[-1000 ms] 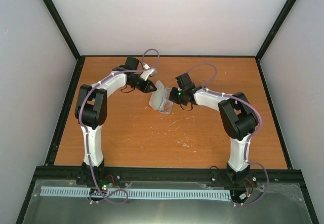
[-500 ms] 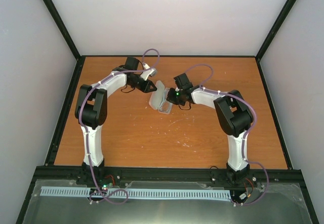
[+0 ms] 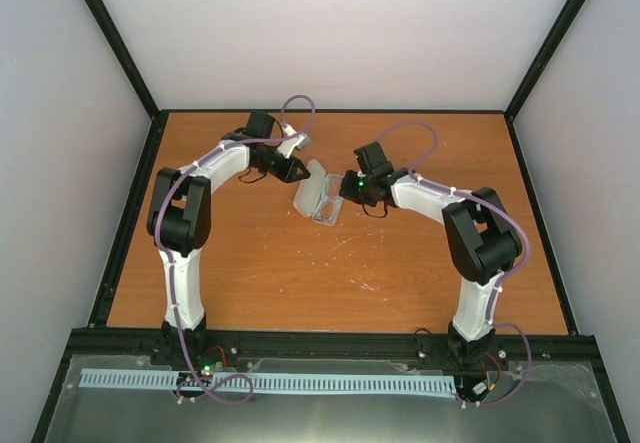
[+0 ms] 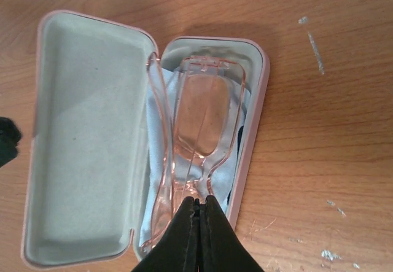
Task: Organize the sunglasses
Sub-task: Place the sunglasses in the sunglasses case, then close the sunglasses case at the center of the board.
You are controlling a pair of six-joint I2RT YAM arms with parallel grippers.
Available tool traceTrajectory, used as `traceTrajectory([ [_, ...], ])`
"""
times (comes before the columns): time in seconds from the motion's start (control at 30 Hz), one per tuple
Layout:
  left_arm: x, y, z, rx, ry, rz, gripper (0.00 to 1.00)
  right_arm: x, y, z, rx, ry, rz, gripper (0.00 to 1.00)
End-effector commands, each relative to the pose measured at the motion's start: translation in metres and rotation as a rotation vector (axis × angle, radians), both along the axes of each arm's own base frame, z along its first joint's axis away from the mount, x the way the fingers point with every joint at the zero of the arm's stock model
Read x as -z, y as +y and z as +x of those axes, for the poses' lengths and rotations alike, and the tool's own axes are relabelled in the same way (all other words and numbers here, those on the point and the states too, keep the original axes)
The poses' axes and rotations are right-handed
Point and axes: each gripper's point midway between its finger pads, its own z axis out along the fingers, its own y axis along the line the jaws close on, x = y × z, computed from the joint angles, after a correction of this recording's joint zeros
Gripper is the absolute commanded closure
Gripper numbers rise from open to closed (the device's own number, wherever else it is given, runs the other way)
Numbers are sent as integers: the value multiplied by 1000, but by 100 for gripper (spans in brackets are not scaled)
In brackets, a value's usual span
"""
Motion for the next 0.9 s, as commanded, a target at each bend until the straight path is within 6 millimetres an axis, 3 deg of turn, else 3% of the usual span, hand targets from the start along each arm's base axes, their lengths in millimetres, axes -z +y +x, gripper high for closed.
traceTrajectory([
  [0.0,-25,-4,2,6,-55,-20,90,18,3,3,-13,44,-22,97],
  [0.5,-26,-2,6,-8,-71,0,90,51,10,2,-37,135,-36,97],
  [0.87,-51,27,28,-141,-220,45,90,65,9,-2,-47,166,-54,97],
])
